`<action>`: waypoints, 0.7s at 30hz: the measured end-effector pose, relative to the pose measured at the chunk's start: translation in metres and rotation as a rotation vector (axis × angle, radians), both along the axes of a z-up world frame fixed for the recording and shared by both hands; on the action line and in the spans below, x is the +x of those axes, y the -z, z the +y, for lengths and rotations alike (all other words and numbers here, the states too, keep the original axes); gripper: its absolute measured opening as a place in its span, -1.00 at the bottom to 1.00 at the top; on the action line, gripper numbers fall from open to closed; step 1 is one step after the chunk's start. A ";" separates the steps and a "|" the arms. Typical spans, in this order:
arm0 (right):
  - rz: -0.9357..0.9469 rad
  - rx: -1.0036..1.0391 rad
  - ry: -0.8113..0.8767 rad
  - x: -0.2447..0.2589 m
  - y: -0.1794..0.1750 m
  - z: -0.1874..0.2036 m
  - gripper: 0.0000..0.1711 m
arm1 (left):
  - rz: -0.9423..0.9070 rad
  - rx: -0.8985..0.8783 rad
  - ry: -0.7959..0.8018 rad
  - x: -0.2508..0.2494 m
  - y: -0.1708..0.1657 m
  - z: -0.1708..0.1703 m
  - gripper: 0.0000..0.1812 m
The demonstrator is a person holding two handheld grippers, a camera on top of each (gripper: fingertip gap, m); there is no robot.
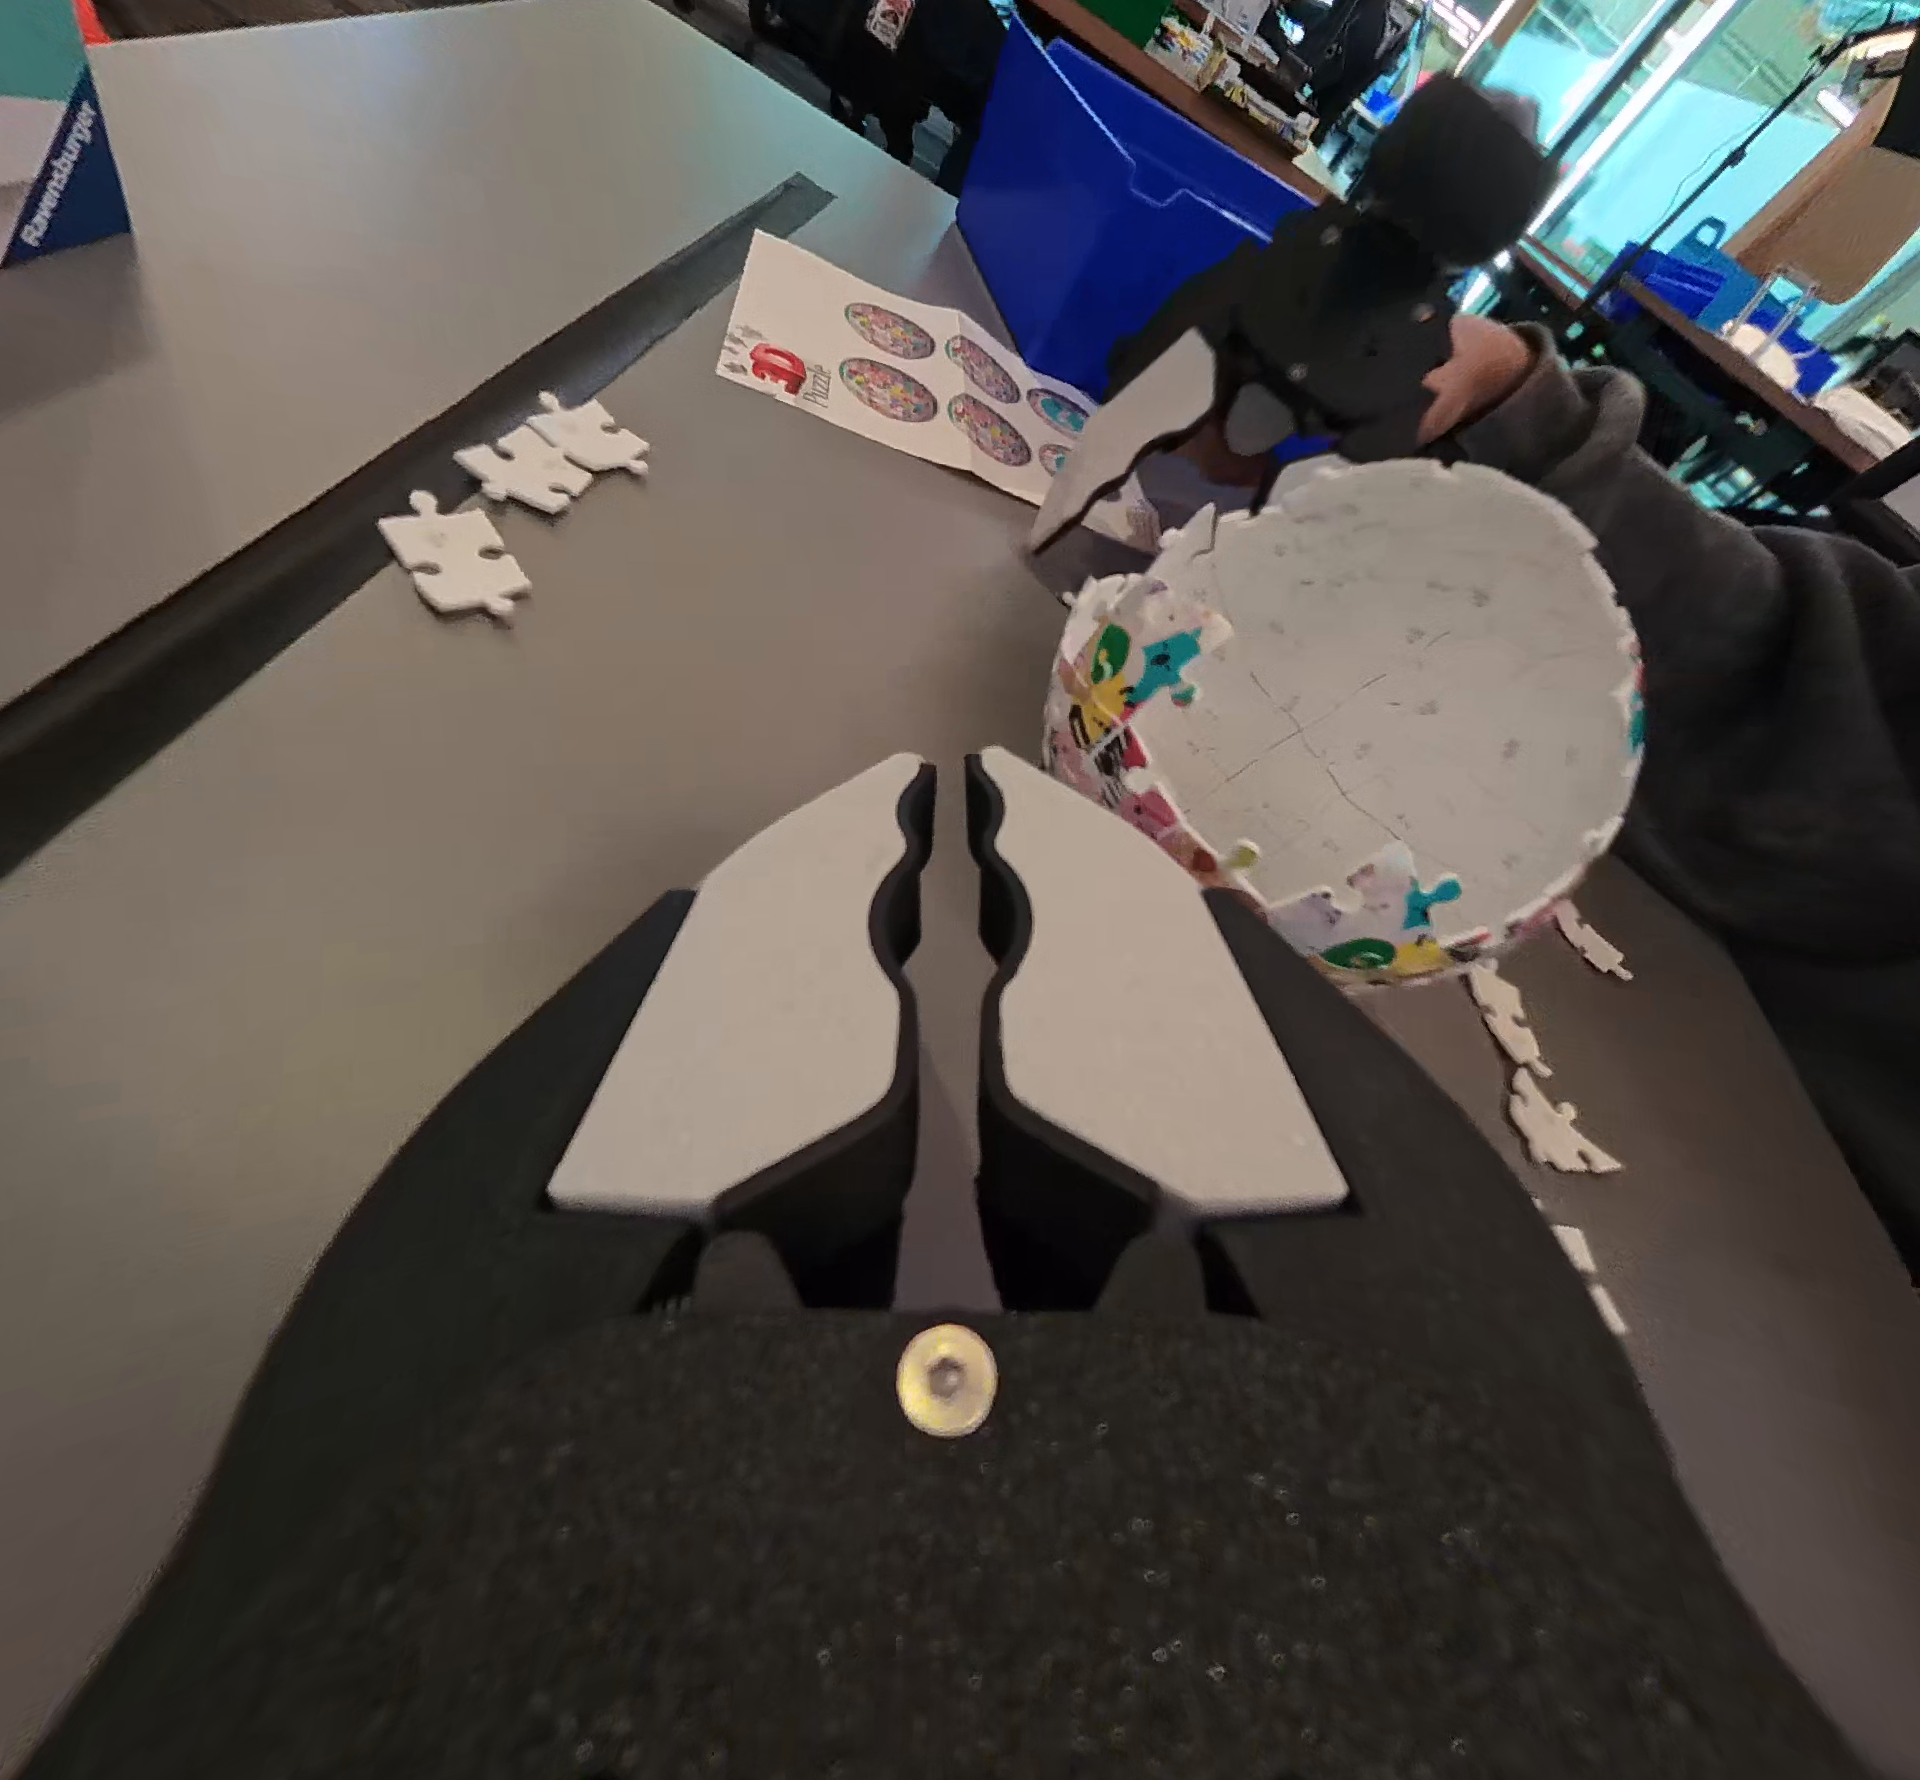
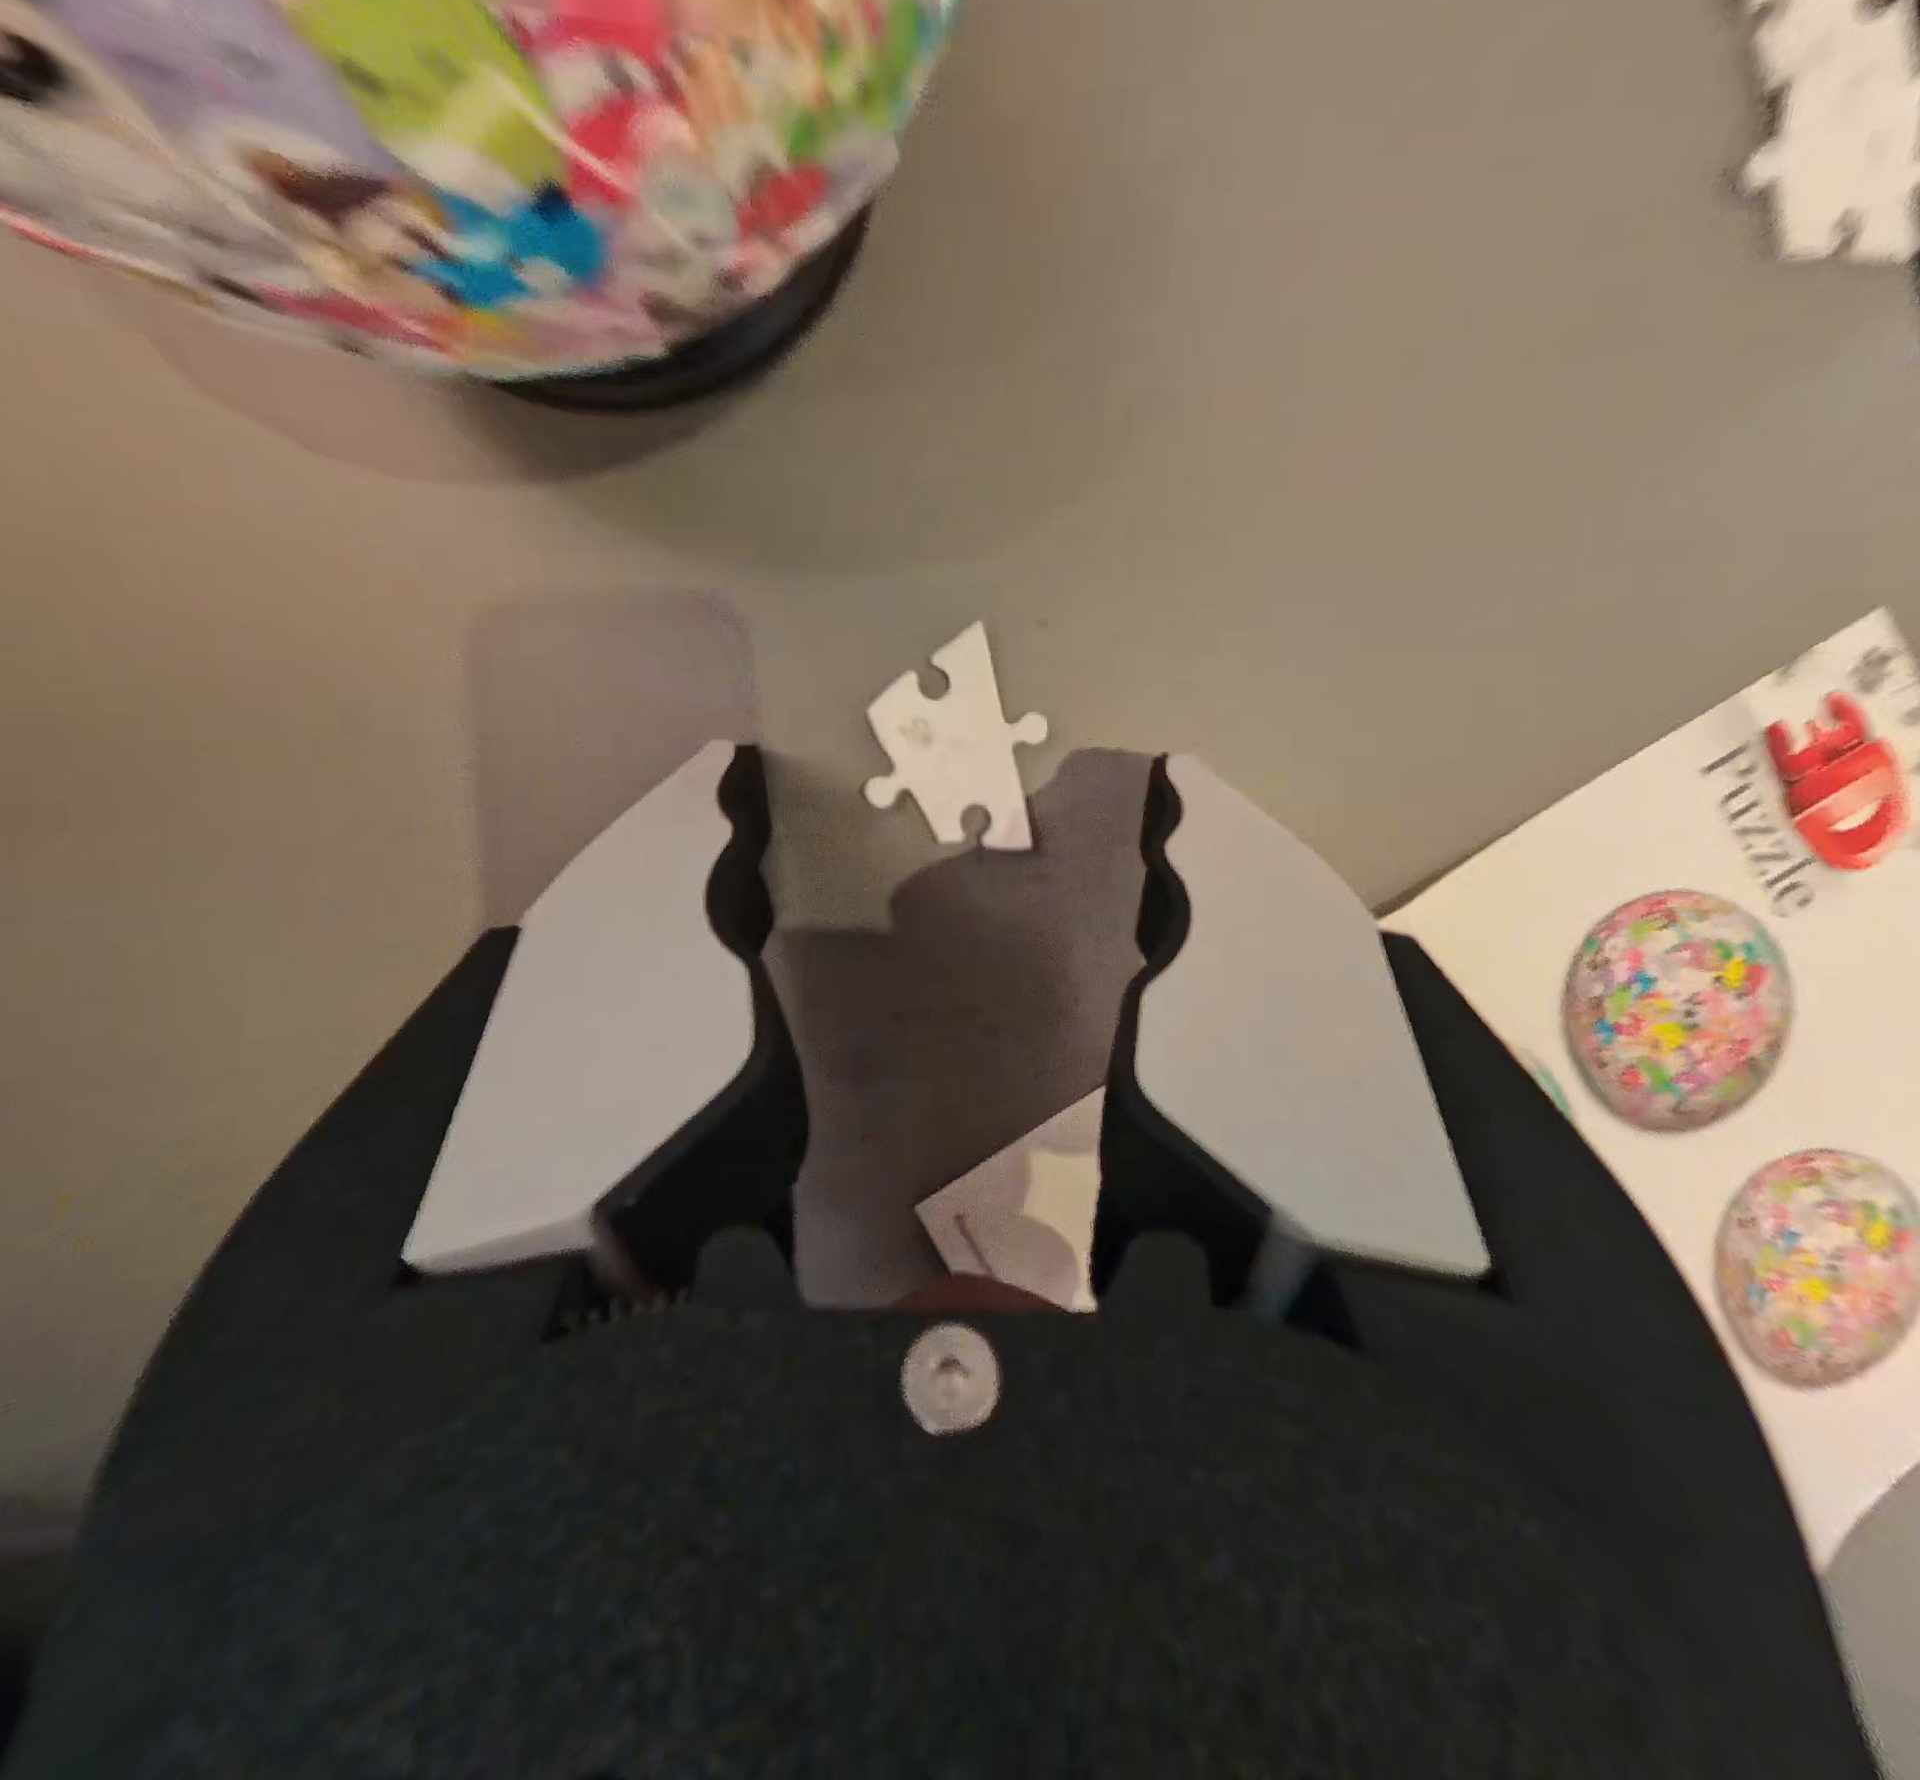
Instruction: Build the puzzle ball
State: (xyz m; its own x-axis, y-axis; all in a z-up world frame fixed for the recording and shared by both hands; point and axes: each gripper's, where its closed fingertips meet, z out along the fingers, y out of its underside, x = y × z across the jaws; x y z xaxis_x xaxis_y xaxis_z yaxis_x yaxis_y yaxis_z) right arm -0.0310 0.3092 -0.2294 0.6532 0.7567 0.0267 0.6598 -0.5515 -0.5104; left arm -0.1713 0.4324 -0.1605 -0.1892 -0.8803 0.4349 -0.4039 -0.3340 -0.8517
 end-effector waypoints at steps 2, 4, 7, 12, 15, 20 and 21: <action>0.036 -0.013 0.042 0.001 0.000 0.001 -0.33 | -0.007 -0.024 -0.027 -0.009 -0.001 -0.005 -0.93; -0.001 -0.008 0.034 0.007 0.000 -0.007 -0.65 | -0.016 -0.047 -0.056 -0.019 -0.002 -0.013 -0.91; 0.012 0.010 0.070 0.006 0.000 -0.017 -0.66 | -0.015 -0.035 -0.111 -0.035 -0.002 -0.027 -0.91; -0.033 0.053 0.153 0.013 -0.003 -0.028 -0.66 | -0.013 0.024 -0.237 -0.067 -0.005 -0.052 -0.90; -0.029 0.141 0.168 0.009 -0.025 -0.033 -0.66 | -0.055 0.015 -0.307 -0.082 -0.028 -0.082 -0.85; 0.082 0.405 0.095 -0.050 -0.107 -0.057 -0.66 | -0.127 -0.063 -0.268 -0.068 -0.084 -0.160 -0.70; 0.109 0.454 0.067 -0.070 -0.121 -0.067 -0.66 | -0.103 -0.050 -0.242 -0.059 -0.089 -0.174 -0.67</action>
State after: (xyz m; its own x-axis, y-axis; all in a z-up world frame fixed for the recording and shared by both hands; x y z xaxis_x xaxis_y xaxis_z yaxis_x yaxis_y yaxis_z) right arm -0.1009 0.2425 -0.1081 0.7176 0.6405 0.2736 0.5595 -0.2962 -0.7741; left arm -0.2303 0.2585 -0.0714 -0.0211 -0.8835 0.4680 -0.2195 -0.4526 -0.8643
